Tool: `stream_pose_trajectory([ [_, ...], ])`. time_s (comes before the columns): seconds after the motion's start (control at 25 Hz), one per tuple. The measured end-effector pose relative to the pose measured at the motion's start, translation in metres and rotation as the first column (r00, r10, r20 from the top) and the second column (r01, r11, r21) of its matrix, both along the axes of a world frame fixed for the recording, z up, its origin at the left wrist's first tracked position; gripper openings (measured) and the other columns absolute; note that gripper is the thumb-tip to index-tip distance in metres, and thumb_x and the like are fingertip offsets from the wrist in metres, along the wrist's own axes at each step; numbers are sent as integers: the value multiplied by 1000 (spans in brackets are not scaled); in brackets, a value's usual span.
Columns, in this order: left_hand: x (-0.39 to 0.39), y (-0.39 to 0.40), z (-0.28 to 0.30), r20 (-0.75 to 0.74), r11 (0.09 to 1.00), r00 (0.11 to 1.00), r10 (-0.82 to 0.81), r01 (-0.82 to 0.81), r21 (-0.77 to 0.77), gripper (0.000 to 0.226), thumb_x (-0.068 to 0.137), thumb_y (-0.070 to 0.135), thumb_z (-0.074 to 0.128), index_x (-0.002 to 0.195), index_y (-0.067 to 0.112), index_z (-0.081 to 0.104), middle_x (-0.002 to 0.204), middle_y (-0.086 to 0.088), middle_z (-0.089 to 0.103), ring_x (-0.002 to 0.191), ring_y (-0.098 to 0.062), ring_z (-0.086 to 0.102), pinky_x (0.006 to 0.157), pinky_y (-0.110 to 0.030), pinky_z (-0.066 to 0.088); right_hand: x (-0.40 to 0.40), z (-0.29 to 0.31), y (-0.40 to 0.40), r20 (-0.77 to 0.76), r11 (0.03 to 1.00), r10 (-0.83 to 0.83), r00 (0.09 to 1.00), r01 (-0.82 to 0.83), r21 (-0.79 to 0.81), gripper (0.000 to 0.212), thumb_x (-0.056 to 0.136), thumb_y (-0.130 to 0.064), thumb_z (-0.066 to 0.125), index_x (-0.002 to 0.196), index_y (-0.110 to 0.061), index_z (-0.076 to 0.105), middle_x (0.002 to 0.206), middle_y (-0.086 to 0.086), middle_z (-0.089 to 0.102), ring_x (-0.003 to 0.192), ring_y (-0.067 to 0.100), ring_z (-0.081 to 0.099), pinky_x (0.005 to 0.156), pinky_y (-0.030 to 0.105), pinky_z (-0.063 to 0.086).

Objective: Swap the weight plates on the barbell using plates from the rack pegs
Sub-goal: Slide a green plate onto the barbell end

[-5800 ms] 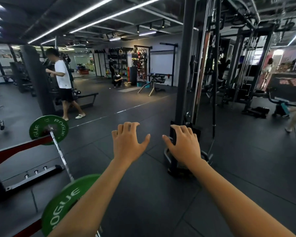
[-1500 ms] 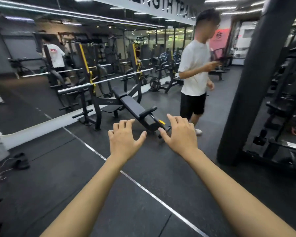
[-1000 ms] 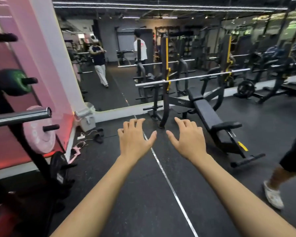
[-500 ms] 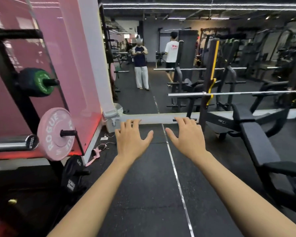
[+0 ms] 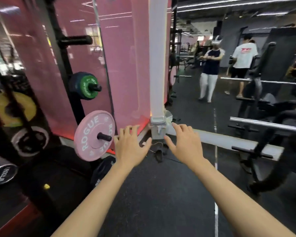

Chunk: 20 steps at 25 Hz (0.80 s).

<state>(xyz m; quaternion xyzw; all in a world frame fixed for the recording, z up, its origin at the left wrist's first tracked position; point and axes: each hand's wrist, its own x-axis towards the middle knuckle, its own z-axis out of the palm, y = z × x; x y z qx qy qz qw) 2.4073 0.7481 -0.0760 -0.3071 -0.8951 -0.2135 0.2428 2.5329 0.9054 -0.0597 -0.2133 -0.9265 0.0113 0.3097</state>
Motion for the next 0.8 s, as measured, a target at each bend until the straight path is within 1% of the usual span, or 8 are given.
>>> stream_pose_trajectory([
  [0.08, -21, 8, -7, 20, 998, 998, 59, -58, -24, 69, 83, 71, 36, 138, 29, 44, 131, 5, 49, 117, -22, 41, 95, -44, 35, -36, -5, 14, -18, 997, 77, 997, -77, -3, 55, 91, -49, 53, 131, -12, 54, 113, 9, 62, 101, 31, 56, 79, 43, 44],
  [0.16, -55, 19, -11, 30, 994, 994, 108, -108, 9, 67, 83, 70, 39, 137, 29, 44, 130, 6, 49, 117, -21, 40, 95, -44, 35, -81, -9, 30, -28, 990, 139, 990, -140, -7, 55, 92, -51, 51, 132, -13, 53, 115, 7, 61, 106, 29, 55, 84, 42, 44],
  [0.28, -118, 34, -15, 22, 985, 985, 169, -169, 25, 67, 83, 70, 38, 135, 28, 46, 128, 5, 51, 118, -21, 41, 95, -43, 35, -154, -17, 47, -1, 978, 209, 978, -209, -14, 58, 93, -53, 49, 136, -15, 50, 117, 5, 60, 109, 27, 53, 88, 42, 44],
  [0.4, -183, 51, -9, 10, 976, 976, 217, -217, 23, 67, 82, 71, 37, 133, 28, 47, 128, 4, 52, 118, -22, 41, 94, -43, 35, -224, -11, 61, 16, 966, 257, 966, -257, 20, 60, 92, -52, 50, 138, -14, 48, 122, 7, 59, 112, 29, 53, 93, 46, 42],
  [0.48, -229, 62, 0, -3, 970, 971, 238, -238, 44, 68, 81, 71, 37, 133, 28, 48, 128, 5, 52, 119, -21, 41, 94, -43, 35, -276, 3, 76, 13, 957, 285, 959, -285, 59, 60, 92, -53, 48, 138, -14, 47, 124, 8, 58, 113, 30, 53, 91, 46, 43],
  [0.6, -297, 74, 13, -55, 956, 956, 288, -283, 83, 67, 81, 69, 41, 133, 27, 49, 125, 4, 53, 114, -21, 43, 92, -42, 35, -355, 25, 97, -43, 947, 315, 948, -311, 85, 59, 92, -54, 47, 136, -15, 48, 119, 8, 59, 107, 30, 54, 85, 45, 46],
  [0.8, -379, 74, 7, -64, 919, 918, 391, -386, 81, 68, 80, 68, 39, 134, 27, 48, 125, 4, 51, 114, -23, 42, 93, -45, 35, -460, 15, 113, -42, 917, 393, 918, -389, 85, 58, 93, -55, 44, 137, -17, 47, 121, 8, 59, 109, 28, 53, 87, 43, 44],
])
